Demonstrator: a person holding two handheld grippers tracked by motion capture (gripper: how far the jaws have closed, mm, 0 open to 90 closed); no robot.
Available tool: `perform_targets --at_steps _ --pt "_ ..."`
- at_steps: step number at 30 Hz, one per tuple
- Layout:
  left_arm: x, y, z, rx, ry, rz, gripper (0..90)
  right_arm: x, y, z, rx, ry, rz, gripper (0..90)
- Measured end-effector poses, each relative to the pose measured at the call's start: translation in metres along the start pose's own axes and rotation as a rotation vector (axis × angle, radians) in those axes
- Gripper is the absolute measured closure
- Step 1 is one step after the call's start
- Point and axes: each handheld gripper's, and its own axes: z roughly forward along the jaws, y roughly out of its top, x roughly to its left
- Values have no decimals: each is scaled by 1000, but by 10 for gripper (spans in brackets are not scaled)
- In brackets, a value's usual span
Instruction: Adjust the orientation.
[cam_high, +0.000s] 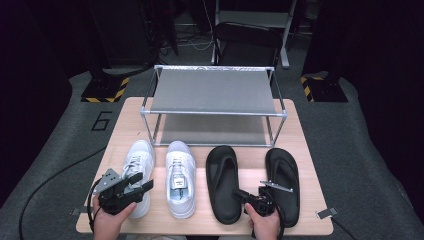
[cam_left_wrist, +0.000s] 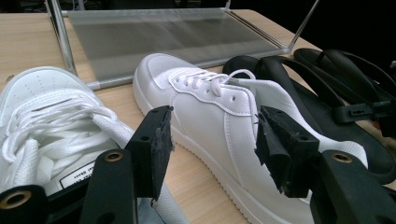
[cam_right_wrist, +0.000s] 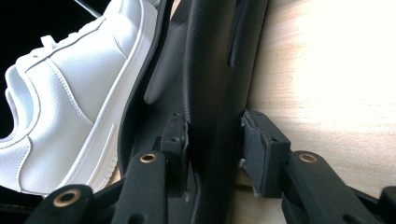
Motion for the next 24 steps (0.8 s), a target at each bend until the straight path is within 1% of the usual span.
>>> perform_targets --at_steps 1,4,5,6,8,9,10,11,15,18,20,21,22,23,24 --pt "0 0 0 -8 5 -6 453 0 0 0 -1 4 2 628" --pt "1 0 -1 -2 1 -8 452 0 0 -1 6 -2 4 629" --pt "2 -1 -2 4 2 -4 452 -1 0 -1 -11 9 3 631" --pt "2 -1 -2 2 3 -7 451 -1 1 -1 -8 10 12 631" --pt "2 -1 -2 2 1 -8 450 -2 1 -2 -9 15 13 632" --pt "2 -2 -2 0 1 -12 449 -2 1 -3 -17 25 26 636" --pt "2 -2 -2 3 1 -6 449 -2 1 -3 -17 25 26 636" --pt "2 -2 -2 1 1 -12 449 -1 1 -4 -17 33 49 638" --pt "2 -1 -2 -9 5 -16 449 -1 0 -4 -17 41 58 639" --pt "2 -2 -2 -5 4 -15 449 0 0 -4 -16 28 40 639" --pt "2 -2 -1 -2 4 -15 449 0 -1 -2 -18 23 10 637" --pt "2 -2 -1 -2 4 -15 449 0 -1 -2 -5 16 0 636" --pt "2 -2 -1 -4 5 -17 449 0 -1 -2 -5 16 0 636" --pt "2 -3 0 -7 8 -19 449 1 -3 0 9 14 -19 633" --pt "2 -3 0 -7 8 -19 449 1 -3 0 9 14 -19 633"
